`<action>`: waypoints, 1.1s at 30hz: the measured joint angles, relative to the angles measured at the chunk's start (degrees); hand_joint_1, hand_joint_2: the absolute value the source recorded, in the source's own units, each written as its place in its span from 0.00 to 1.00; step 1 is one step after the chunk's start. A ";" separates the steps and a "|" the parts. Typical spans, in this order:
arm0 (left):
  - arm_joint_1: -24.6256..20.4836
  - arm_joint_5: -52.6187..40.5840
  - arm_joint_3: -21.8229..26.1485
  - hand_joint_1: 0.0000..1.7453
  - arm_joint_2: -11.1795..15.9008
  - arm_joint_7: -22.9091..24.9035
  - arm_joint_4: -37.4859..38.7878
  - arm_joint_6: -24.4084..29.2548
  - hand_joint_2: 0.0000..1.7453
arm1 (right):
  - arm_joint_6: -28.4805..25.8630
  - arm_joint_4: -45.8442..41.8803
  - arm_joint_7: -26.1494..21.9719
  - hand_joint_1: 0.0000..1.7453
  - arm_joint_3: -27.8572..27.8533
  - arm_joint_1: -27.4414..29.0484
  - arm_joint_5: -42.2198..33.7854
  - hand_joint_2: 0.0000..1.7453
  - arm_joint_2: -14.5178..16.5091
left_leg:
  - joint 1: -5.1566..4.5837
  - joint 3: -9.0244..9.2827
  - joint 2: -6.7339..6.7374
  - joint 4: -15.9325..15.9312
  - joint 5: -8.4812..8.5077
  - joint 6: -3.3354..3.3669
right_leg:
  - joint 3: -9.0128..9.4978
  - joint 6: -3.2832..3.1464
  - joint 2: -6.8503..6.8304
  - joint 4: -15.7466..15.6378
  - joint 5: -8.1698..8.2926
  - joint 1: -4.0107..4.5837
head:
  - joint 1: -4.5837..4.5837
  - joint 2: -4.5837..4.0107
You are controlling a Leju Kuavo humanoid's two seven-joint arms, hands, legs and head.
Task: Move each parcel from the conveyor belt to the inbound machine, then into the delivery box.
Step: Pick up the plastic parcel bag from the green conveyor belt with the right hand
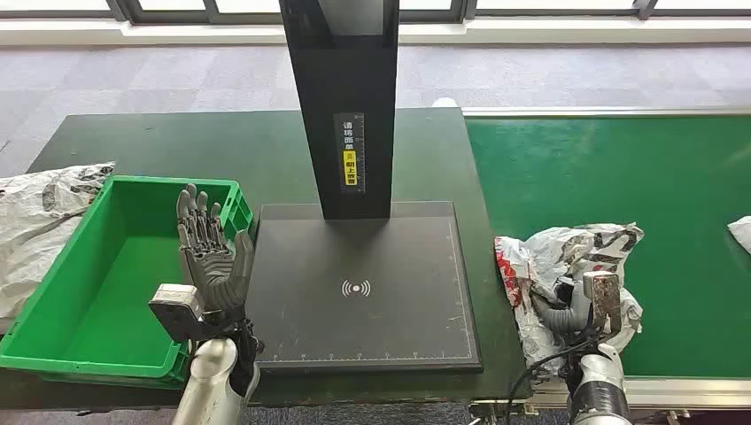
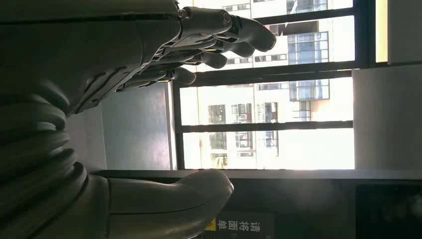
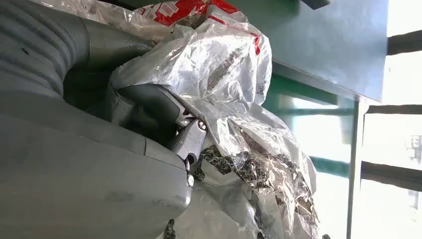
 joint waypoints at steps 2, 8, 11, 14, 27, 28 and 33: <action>0.00 -0.02 0.00 0.00 0.00 0.00 0.00 0.00 1.00 | 0.00 -0.74 0.00 1.00 0.01 0.12 -0.07 1.00 0.25 | 0.00 -0.01 0.00 0.00 0.00 0.00 | 0.00 0.00 0.00 0.00 0.00 0.00 | 0.01 0.00; 0.00 -0.26 0.00 0.00 0.00 0.00 0.00 -0.12 1.00 | -2.89 -4.98 -0.01 1.00 0.53 1.34 -1.95 1.00 1.45 | 0.00 -0.04 -0.07 0.00 0.00 0.01 | -0.01 0.01 -0.04 0.00 -0.01 -0.05 | 0.00 0.00; 0.00 -0.69 0.01 0.00 0.00 0.00 0.02 -0.53 1.00 | -11.42 -11.34 -0.03 1.00 3.60 3.95 -5.48 1.00 2.79 | -0.01 -0.10 -0.15 0.00 0.01 0.01 | -0.05 0.04 -0.07 0.00 -0.03 -0.07 | 0.01 0.00; -0.01 -0.75 0.01 0.00 0.00 0.00 0.04 -0.79 1.00 | -18.66 -18.80 -0.04 1.00 7.38 6.56 -6.61 1.00 4.32 | -0.01 -0.11 -0.07 0.00 0.00 0.00 | -0.10 0.04 -0.03 0.00 -0.03 -0.06 | 0.00 0.00; -0.02 -0.75 0.04 0.00 0.00 0.00 0.06 -0.88 1.00 | -27.79 -39.01 -0.03 1.00 24.16 13.85 -9.92 1.00 6.84 | -0.01 -0.16 -0.04 -0.01 0.00 0.00 | -0.15 0.02 -0.04 0.01 -0.05 -0.06 | -0.01 0.00; -0.02 -0.75 0.04 0.00 0.00 0.00 0.08 -0.90 1.00 | -27.74 -39.81 -0.03 1.00 25.52 14.17 -10.10 1.00 6.98 | -0.01 -0.16 -0.05 -0.01 0.00 0.00 | -0.15 0.02 -0.05 0.01 -0.05 -0.06 | -0.01 0.00; -0.06 -0.75 0.08 0.00 0.00 0.00 0.37 -1.03 1.00 | -26.96 -42.69 -0.03 1.00 32.12 14.85 -11.73 1.00 7.31 | -0.01 -0.16 -0.04 -0.01 0.00 0.00 | -0.16 0.01 -0.04 0.01 -0.05 -0.04 | -0.01 0.00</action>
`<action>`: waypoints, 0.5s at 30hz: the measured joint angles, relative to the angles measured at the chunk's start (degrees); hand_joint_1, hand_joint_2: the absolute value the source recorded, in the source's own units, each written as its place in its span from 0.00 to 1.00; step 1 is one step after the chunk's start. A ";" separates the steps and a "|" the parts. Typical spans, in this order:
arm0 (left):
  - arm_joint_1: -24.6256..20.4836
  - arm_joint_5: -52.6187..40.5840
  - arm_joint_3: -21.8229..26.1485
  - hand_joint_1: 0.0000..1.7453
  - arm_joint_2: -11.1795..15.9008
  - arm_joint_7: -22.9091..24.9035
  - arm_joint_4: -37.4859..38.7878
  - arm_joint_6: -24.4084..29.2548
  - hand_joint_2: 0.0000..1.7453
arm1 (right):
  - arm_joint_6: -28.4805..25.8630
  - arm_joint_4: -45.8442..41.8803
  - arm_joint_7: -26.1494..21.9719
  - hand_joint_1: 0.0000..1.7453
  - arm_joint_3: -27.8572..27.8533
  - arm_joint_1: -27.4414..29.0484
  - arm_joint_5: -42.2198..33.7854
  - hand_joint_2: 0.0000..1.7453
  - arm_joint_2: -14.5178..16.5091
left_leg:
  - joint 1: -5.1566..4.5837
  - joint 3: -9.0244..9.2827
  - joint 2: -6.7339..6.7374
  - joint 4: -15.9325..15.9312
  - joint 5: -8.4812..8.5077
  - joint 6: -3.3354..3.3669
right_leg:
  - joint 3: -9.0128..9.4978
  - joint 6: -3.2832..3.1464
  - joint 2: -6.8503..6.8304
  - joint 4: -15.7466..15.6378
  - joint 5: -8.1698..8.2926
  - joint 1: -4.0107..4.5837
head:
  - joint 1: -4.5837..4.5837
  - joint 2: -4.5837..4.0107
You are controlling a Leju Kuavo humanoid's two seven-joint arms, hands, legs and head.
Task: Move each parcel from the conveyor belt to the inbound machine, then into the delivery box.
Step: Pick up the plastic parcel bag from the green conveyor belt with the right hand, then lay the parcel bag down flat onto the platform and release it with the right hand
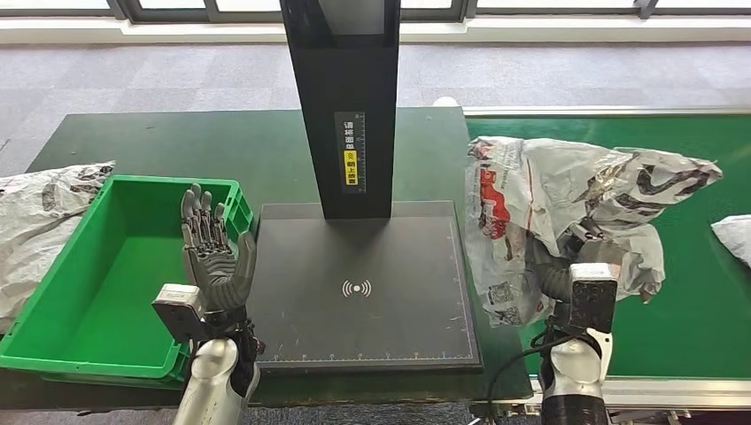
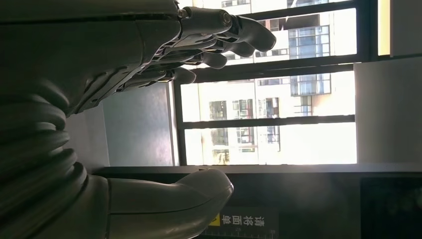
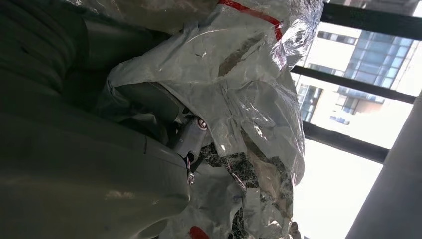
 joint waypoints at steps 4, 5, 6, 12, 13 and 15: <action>-0.02 0.00 0.03 0.00 0.00 0.00 0.18 -0.16 1.00 | 2.95 -0.31 0.02 1.00 4.01 -0.03 -0.56 1.00 0.25 | 0.00 -0.01 -0.01 0.00 0.00 0.00 | 0.00 0.00 -0.01 0.00 0.00 0.00 | 0.00 0.00; -0.02 0.00 0.04 0.00 0.00 0.00 0.20 -0.19 1.00 | 3.34 -0.30 0.02 1.00 4.80 -0.04 -0.57 1.00 0.31 | 0.00 -0.01 -0.02 0.00 0.00 0.00 | -0.01 0.00 -0.01 0.00 0.00 0.00 | 0.00 0.00; -0.02 0.00 0.04 0.00 0.00 0.00 0.22 -0.21 1.00 | 3.56 -0.30 0.02 1.00 5.47 -0.04 -0.58 1.00 0.37 | 0.00 -0.01 -0.02 0.00 0.00 0.00 | 0.00 0.00 -0.02 0.00 0.00 0.00 | 0.00 0.00; -0.08 0.00 0.10 0.00 0.00 0.00 0.37 -0.39 1.00 | 8.07 1.38 0.05 1.00 9.66 -0.67 0.66 1.00 1.41 | 0.00 -0.03 0.02 0.00 0.00 0.00 | -0.04 0.00 0.03 0.01 0.00 0.00 | 0.00 0.00; -0.10 0.00 0.10 0.00 0.00 0.00 0.42 -0.39 1.00 | 8.61 2.08 0.05 1.00 10.59 -0.81 1.03 1.00 1.79 | 0.01 -0.03 0.01 0.00 0.00 0.00 | -0.05 -0.01 0.03 0.01 0.00 0.01 | 0.00 0.00; -0.12 0.00 0.10 0.00 0.00 0.00 0.49 -0.40 1.00 | 9.21 3.46 0.05 1.00 12.29 -1.00 1.44 1.00 2.52 | 0.01 -0.04 -0.03 0.00 0.01 -0.01 | -0.05 -0.02 0.01 0.03 -0.01 0.02 | 0.00 0.00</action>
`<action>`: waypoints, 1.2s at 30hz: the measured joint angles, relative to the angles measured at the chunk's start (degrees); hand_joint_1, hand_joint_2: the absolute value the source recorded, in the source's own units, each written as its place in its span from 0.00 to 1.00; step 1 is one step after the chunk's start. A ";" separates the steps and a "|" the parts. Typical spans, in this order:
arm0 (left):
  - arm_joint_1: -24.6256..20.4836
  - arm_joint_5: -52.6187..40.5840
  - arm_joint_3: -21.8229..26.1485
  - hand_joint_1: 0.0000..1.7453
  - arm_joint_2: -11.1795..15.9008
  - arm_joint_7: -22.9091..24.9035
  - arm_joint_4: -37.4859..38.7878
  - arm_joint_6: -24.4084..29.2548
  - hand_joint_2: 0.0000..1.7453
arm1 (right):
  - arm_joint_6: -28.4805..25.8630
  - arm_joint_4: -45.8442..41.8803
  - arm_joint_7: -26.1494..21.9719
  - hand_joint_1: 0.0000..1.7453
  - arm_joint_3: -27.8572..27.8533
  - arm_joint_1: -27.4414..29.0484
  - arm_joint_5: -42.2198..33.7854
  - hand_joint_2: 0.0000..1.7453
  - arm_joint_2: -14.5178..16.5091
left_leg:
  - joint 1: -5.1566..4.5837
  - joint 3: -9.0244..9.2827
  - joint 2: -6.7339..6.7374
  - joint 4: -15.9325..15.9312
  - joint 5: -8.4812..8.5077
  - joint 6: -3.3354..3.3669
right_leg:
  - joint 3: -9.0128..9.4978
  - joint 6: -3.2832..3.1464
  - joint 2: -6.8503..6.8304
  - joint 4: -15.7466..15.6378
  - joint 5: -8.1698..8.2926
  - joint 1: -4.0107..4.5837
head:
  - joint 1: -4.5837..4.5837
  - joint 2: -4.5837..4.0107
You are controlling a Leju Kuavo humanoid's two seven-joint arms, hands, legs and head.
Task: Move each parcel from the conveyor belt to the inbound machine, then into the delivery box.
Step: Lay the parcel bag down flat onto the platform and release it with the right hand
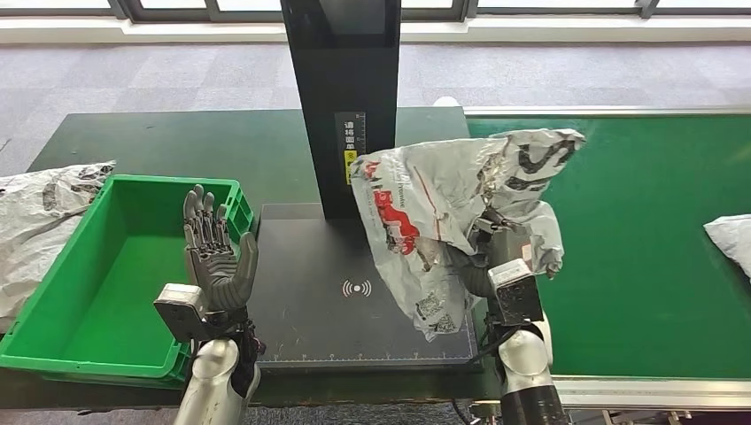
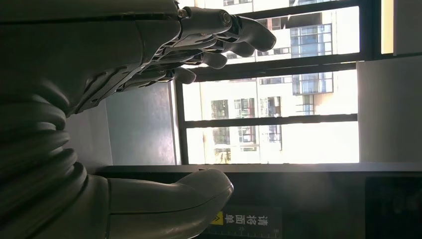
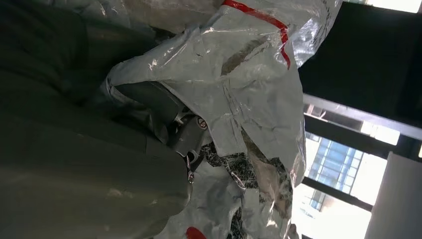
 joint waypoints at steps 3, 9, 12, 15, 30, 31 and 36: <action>-0.01 0.00 0.01 0.00 0.01 0.00 0.11 0.00 1.00 | 0.30 1.47 0.02 1.00 1.36 -0.22 0.13 1.00 0.70 | 0.00 -0.01 -0.02 0.00 0.00 0.00 | 0.00 -0.01 -0.02 0.02 -0.01 0.00 | 0.00 0.00; 0.01 0.00 0.02 0.00 0.00 0.00 0.14 0.03 1.00 | 0.48 3.76 0.01 1.00 2.77 -0.44 0.84 1.00 1.50 | 0.00 -0.01 0.01 0.00 0.00 0.00 | -0.01 -0.01 -0.03 0.02 -0.01 -0.02 | 0.00 0.00; 0.05 0.00 0.02 0.00 0.00 0.00 0.14 0.03 1.00 | 0.43 5.80 0.01 1.00 4.56 -0.44 1.63 1.00 2.02 | 0.00 -0.01 0.02 0.00 0.00 0.00 | -0.02 -0.01 -0.02 0.02 -0.01 -0.01 | 0.00 0.00; 0.05 0.00 0.02 0.00 0.00 0.00 0.18 0.03 1.00 | 0.00 8.38 0.02 0.36 5.89 -0.54 2.04 1.00 2.48 | 0.00 -0.01 0.02 0.00 0.00 0.00 | -0.04 -0.02 -0.02 0.02 -0.01 0.00 | 0.00 0.00; 0.03 0.02 0.00 0.00 0.00 0.00 0.51 0.46 1.00 | -3.15 17.59 0.04 0.00 6.55 -2.78 0.77 1.00 2.68 | 0.00 -0.01 0.04 0.00 0.00 -0.01 | -0.06 -0.02 -0.01 0.02 -0.01 -0.01 | 0.00 0.00; 0.02 0.02 0.00 0.00 0.00 0.00 0.54 0.47 1.00 | -3.16 17.79 0.04 0.00 6.55 -2.83 0.77 1.00 2.68 | 0.00 -0.01 0.04 0.00 0.00 -0.01 | -0.06 -0.02 -0.01 0.02 -0.01 -0.01 | 0.00 0.00; 0.01 0.04 0.00 0.00 0.00 0.00 0.67 0.47 1.00 | -3.63 18.54 0.04 0.00 6.55 -2.96 0.50 1.00 2.68 | 0.00 -0.01 0.04 0.00 0.00 -0.01 | -0.07 -0.02 -0.01 0.02 -0.01 -0.01 | 0.00 0.00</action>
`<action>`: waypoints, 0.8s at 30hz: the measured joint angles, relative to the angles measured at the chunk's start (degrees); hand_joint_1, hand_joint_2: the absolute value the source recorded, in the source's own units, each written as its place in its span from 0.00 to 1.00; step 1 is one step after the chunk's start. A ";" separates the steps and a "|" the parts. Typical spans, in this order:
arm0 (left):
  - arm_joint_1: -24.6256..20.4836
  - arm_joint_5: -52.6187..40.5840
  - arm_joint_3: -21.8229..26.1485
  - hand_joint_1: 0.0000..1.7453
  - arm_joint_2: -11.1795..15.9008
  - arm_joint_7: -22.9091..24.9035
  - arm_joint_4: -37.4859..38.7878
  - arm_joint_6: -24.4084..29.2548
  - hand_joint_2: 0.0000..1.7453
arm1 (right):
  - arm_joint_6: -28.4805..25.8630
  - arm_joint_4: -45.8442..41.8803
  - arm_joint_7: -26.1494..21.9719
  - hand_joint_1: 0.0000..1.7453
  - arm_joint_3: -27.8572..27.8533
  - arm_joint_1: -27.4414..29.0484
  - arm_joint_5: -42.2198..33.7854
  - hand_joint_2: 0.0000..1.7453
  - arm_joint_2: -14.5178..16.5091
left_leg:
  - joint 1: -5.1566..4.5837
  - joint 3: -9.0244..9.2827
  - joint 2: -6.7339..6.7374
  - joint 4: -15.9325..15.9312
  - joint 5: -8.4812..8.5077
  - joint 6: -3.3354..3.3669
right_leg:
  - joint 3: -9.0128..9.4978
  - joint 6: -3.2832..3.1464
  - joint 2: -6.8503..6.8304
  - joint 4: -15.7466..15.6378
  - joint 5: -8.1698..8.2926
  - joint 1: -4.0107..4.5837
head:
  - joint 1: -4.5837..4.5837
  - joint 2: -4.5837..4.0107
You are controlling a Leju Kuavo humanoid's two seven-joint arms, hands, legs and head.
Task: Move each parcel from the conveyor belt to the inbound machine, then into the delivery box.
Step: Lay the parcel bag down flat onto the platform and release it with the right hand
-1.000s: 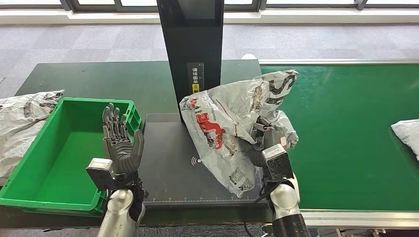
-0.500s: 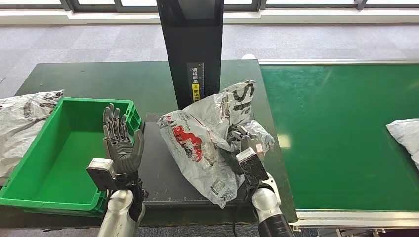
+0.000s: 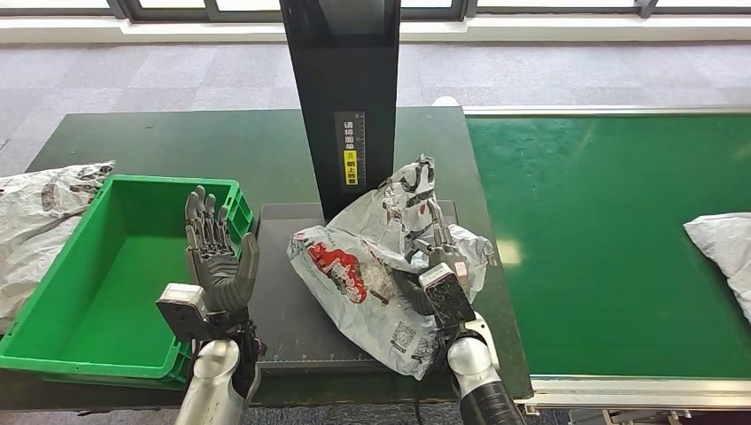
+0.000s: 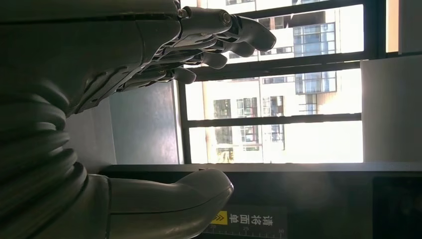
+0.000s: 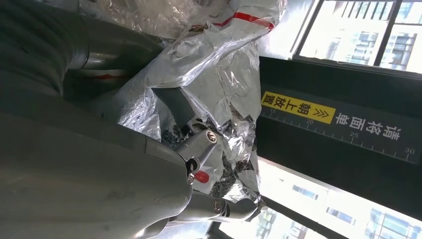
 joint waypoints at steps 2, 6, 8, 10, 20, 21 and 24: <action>-0.02 0.00 0.00 0.00 0.00 0.00 0.08 0.00 1.00 | -0.15 0.26 0.00 0.00 0.00 -0.10 -0.14 1.00 0.00 | 0.00 0.00 0.00 0.00 0.00 0.00 | 0.00 0.00 0.00 0.00 0.00 0.00 | 0.00 0.00; -0.09 0.02 0.00 0.00 0.00 0.00 0.24 0.18 1.00 | -0.66 1.24 0.00 0.00 0.00 -0.70 -0.75 0.00 -0.02 | 0.00 0.00 0.00 0.00 0.00 0.00 | 0.00 0.00 0.00 0.00 0.00 0.00 | 0.00 0.00; -0.10 0.02 0.00 0.00 0.00 0.00 0.29 0.25 1.00 | -1.77 1.75 0.00 0.00 0.00 -1.00 -0.89 0.00 -0.02 | 0.00 0.00 0.00 0.00 0.00 0.00 | 0.00 0.00 0.00 0.00 0.01 0.00 | 0.00 0.00; -0.09 0.02 -0.02 0.00 0.00 0.00 0.39 0.26 1.00 | -3.23 2.05 -0.01 0.00 0.00 -1.12 -1.52 0.00 -0.04 | 0.00 0.00 0.00 0.00 0.00 0.00 | 0.00 0.00 0.00 0.00 0.01 0.00 | 0.00 0.00; -0.17 0.00 -0.39 0.00 0.02 0.00 0.79 0.26 1.00 | -5.16 2.06 -0.07 0.00 0.00 -1.12 -3.64 0.00 -0.28 | 0.00 0.00 0.02 0.00 0.00 0.00 | -0.02 -0.01 0.03 0.00 0.01 0.00 | 0.00 0.00; -0.18 0.00 -0.39 0.00 0.02 0.00 0.82 0.26 1.00 | -5.16 2.05 -0.07 0.00 0.00 -1.12 -3.64 0.00 -0.30 | 0.00 0.00 0.02 0.00 0.00 0.00 | -0.02 -0.01 0.03 0.00 0.01 0.00 | 0.00 0.00; -0.19 0.00 -0.40 0.00 0.02 0.00 0.90 0.29 1.00 | -5.16 2.01 -0.07 0.00 0.00 -1.09 -4.18 0.00 -0.35 | 0.00 0.01 0.02 0.00 0.00 0.00 | -0.02 -0.01 0.03 0.00 0.01 0.00 | 0.00 0.00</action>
